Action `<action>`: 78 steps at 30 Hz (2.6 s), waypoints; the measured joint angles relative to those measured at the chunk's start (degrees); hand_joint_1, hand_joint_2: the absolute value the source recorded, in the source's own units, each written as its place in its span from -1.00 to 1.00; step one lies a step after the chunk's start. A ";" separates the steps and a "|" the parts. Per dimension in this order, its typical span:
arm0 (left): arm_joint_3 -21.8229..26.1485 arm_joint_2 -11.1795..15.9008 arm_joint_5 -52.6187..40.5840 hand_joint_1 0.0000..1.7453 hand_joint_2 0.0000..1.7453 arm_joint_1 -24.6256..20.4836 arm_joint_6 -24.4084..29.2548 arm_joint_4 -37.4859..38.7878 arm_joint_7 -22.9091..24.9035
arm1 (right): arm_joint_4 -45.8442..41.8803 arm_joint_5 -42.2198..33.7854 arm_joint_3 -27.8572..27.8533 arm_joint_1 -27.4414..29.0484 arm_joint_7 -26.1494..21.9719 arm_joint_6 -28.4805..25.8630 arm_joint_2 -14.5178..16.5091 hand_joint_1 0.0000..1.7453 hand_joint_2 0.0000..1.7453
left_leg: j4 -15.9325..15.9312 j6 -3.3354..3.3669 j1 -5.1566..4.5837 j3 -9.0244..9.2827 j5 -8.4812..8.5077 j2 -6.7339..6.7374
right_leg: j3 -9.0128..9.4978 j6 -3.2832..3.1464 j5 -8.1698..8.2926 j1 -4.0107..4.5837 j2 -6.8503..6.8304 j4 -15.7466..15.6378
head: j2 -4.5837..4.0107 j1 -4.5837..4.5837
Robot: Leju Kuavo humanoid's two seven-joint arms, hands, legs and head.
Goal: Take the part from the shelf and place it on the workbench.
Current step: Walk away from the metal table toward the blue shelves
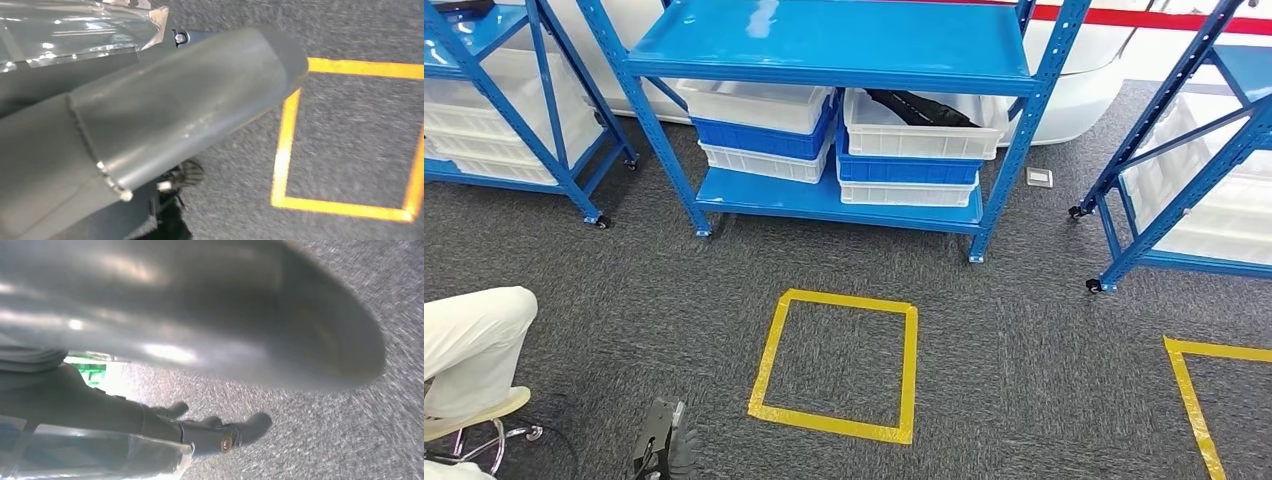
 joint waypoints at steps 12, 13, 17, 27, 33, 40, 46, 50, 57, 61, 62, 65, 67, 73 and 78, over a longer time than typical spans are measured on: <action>1.56 6.04 0.32 -1.00 -1.00 -4.49 0.41 11.47 -3.72 | -0.02 1.01 0.77 -0.70 -0.07 0.28 0.60 -1.00 -1.00 | 4.89 2.03 -0.62 -4.11 0.53 2.95 | 1.31 -2.88 -1.04 1.71 -0.73 -0.04 | 0.00 -0.30; 1.58 6.18 0.32 -1.00 -1.00 -4.76 0.49 11.78 -3.78 | -0.02 1.08 0.82 -0.82 -0.07 0.30 0.71 -1.00 -1.00 | 2.66 2.61 -1.00 -3.07 1.17 3.20 | 1.36 -2.77 -1.18 1.78 -0.77 -0.07 | 0.00 -0.28; 1.68 6.53 0.28 -1.00 -1.00 -5.22 0.72 12.73 -3.90 | -0.11 1.43 1.16 -1.24 -0.06 0.50 0.86 -1.00 -1.00 | 0.23 3.18 -1.20 -1.74 1.30 3.25 | 1.50 -1.97 -1.72 1.82 -1.13 -0.11 | 0.00 -0.21; 2.41 6.60 0.42 -1.00 -1.00 -5.79 0.72 14.78 -3.92 | -0.15 1.80 1.80 -1.59 -0.05 0.79 0.69 -1.00 -1.00 | -0.29 1.64 -0.38 0.71 -0.33 1.80 | -3.02 1.35 -0.19 0.02 -0.54 3.55 | 0.00 -0.06; 2.68 6.86 0.66 -1.00 -1.00 -6.10 0.67 15.44 -4.27 | -0.15 1.87 1.90 -1.83 -0.05 0.81 0.75 -1.00 -1.00 | 1.69 0.03 -0.12 0.45 -2.25 1.85 | -0.64 -1.21 0.31 0.06 -0.31 0.03 | 0.00 -0.25; 2.96 7.05 1.05 -1.00 -1.00 -6.13 0.65 16.32 -4.67 | -0.15 1.86 2.08 -2.02 -0.07 0.81 0.79 -1.00 -1.00 | 17.95 -0.77 0.14 -10.09 -5.91 2.49 | 1.15 -2.76 -1.16 0.30 -0.32 -0.02 | 0.00 -0.40; 2.99 7.15 1.08 -1.00 -1.00 -6.21 0.65 16.50 -4.78 | -0.15 1.86 2.08 -2.03 -0.06 0.83 0.81 -1.00 -1.00 | 11.83 -0.08 0.00 -7.96 -1.74 2.52 | 1.80 -2.61 -1.69 0.37 -0.27 -0.08 | 0.00 -0.38; 2.98 7.50 1.05 -1.00 -1.00 -7.19 0.61 17.40 -5.20 | -0.13 1.40 2.06 -2.23 -0.13 0.85 0.93 -1.00 -1.00 | -1.07 3.06 -0.85 -1.13 1.96 2.39 | 2.83 -0.73 -3.31 0.80 -0.41 2.06 | -0.01 -0.30; 2.88 7.59 1.03 -1.00 -1.00 -8.15 0.44 19.03 -5.25 | -0.11 1.01 2.02 -1.74 -0.16 0.75 0.53 -1.00 -1.00 | -1.41 3.08 -0.86 1.74 -0.01 1.87 | -5.07 1.64 -3.08 0.34 -0.37 9.00 | -0.02 -0.18; 2.80 7.68 1.01 -1.00 -1.00 -8.57 0.47 19.54 -5.27 | -0.07 0.97 2.01 -1.71 -0.14 0.72 0.48 -1.00 -1.00 | -0.84 1.78 -1.06 2.82 -1.84 1.90 | -1.64 0.20 1.13 0.53 -0.54 -1.06 | -0.02 -0.12; 2.79 7.69 1.01 -1.00 -1.00 -8.65 0.47 19.62 -5.27 | -0.07 0.96 2.01 -1.68 -0.13 0.71 0.48 -1.00 -1.00 | -0.69 1.50 -1.07 2.89 -2.11 1.89 | -1.35 -0.68 0.88 0.66 -0.53 -1.17 | -0.02 -0.19; 2.73 7.81 1.00 -1.00 -1.00 -8.92 0.48 19.82 -5.30 | -0.08 0.97 1.98 -1.65 -0.12 0.69 0.51 -1.00 -1.00 | 2.20 0.62 -0.67 1.96 -3.15 2.07 | 0.19 -2.14 0.69 0.26 -0.38 -1.26 | -0.02 -0.36; 2.66 7.82 0.99 -1.00 -1.00 -9.08 0.47 19.93 -5.33 | -0.09 0.97 1.97 -1.85 -0.12 0.67 0.48 -1.00 -1.00 | 8.98 -0.12 -0.30 -2.02 -5.15 2.27 | 0.99 -2.83 0.09 0.18 -0.37 -1.32 | -0.02 -0.44; 2.57 8.08 0.99 -1.00 -1.00 -8.99 0.50 20.51 -5.34 | -0.07 0.97 1.93 -1.58 -0.12 0.66 0.51 -1.00 -1.00 | 7.82 -0.59 0.38 -6.91 -0.76 2.58 | 4.24 -2.36 -2.81 0.00 -0.14 -1.37 | -0.02 -0.48; 2.38 8.22 0.94 -1.00 -1.00 -9.09 0.50 20.93 -5.38 | -0.09 0.97 1.89 -1.94 -0.08 0.66 0.48 -1.00 -1.00 | 1.28 1.23 -0.46 -4.08 1.63 2.56 | 6.37 -0.29 -4.37 0.60 -0.10 -1.48 | -0.02 -0.38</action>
